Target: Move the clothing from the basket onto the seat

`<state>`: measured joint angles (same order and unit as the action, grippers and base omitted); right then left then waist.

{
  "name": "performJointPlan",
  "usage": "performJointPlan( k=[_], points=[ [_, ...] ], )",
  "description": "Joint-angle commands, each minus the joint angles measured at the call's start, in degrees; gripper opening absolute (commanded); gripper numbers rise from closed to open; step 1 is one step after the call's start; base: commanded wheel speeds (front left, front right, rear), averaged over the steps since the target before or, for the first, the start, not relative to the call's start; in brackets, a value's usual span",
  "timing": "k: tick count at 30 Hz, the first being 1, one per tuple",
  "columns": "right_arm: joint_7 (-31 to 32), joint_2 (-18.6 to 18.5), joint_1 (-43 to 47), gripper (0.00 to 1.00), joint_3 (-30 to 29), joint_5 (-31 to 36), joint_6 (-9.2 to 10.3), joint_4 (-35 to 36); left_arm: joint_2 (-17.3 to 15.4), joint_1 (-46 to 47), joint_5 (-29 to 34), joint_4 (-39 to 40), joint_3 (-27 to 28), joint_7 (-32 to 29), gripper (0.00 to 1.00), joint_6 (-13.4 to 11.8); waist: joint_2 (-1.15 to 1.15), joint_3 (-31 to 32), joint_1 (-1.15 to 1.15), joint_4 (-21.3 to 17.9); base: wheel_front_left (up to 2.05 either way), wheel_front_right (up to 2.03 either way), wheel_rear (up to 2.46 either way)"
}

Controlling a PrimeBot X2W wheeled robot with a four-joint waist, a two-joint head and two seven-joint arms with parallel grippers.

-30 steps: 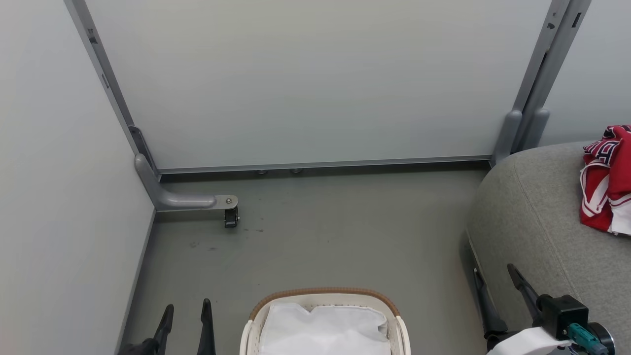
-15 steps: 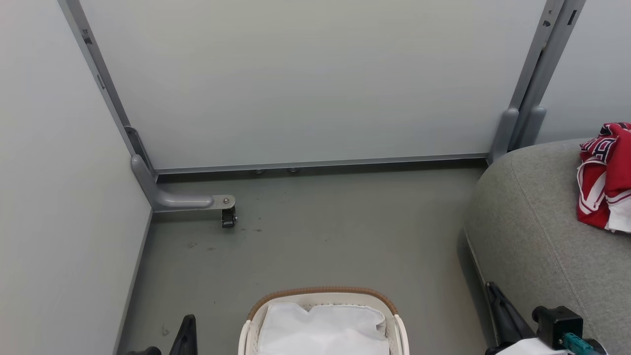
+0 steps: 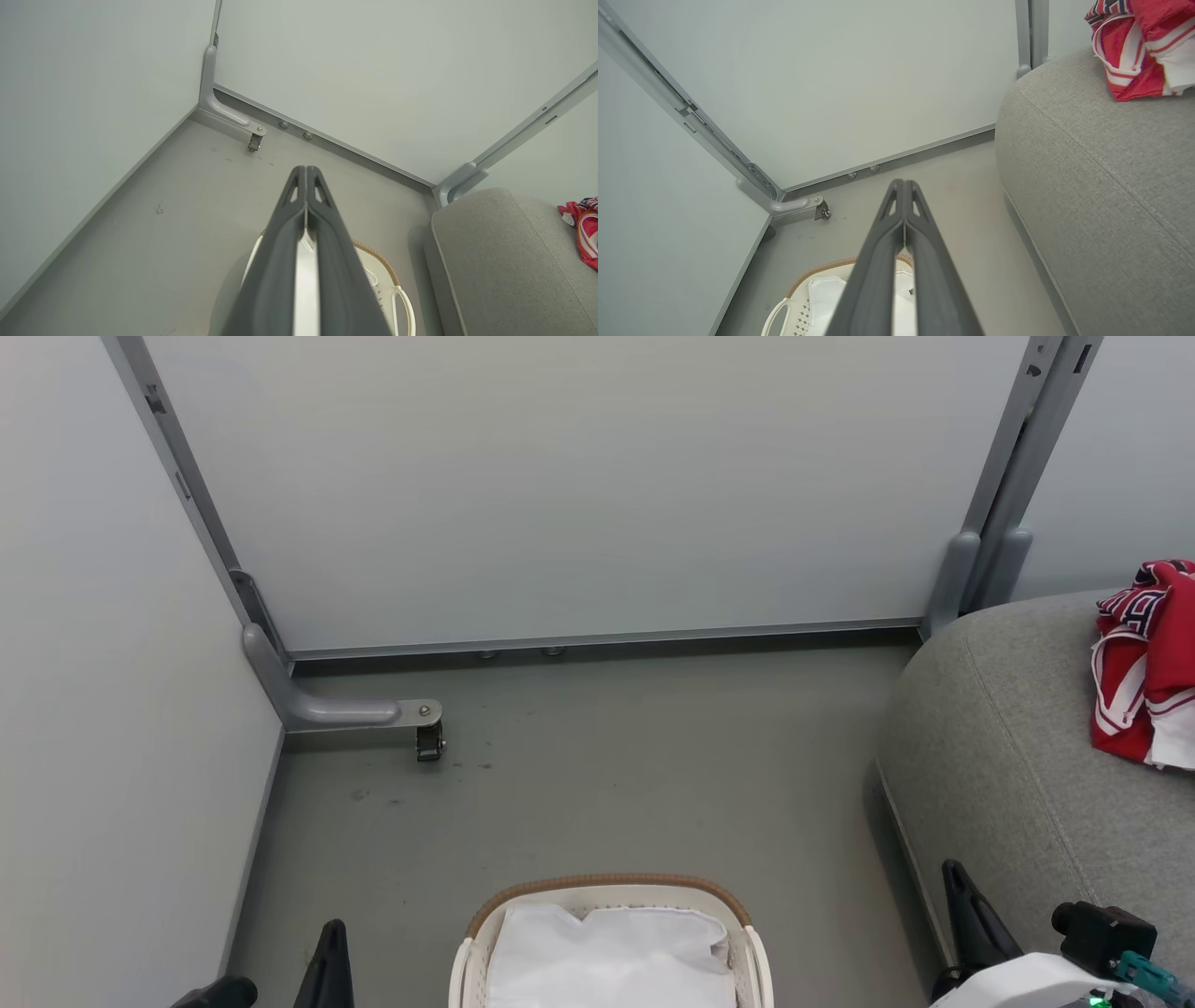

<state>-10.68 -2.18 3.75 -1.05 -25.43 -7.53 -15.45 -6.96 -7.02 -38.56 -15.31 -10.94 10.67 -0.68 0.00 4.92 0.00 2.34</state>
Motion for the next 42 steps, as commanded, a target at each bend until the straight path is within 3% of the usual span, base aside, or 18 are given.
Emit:
performJointPlan(
  k=[1,16,42],
  points=[
    [0.5,-0.3,-2.0,0.00,-0.4,-2.5,0.01,1.0,0.0,2.1,-1.9,0.8,0.9,-0.5,0.00,0.4,0.00,-0.1,0.00,0.0,0.00,0.00,0.00],
    [4.2,-0.4,-3.9,0.00,-1.5,-16.8,0.02,1.2,0.9,4.7,-13.5,1.0,4.7,-4.2,0.00,2.2,0.00,-0.8,0.00,-0.4,0.00,0.00,0.00],
    [9.1,-0.6,-6.3,0.00,-3.0,-35.3,0.03,1.4,2.1,8.1,-28.3,1.2,9.4,-9.0,0.00,4.5,0.00,-2.0,0.00,-0.9,0.00,0.00,0.00]
  ],
)
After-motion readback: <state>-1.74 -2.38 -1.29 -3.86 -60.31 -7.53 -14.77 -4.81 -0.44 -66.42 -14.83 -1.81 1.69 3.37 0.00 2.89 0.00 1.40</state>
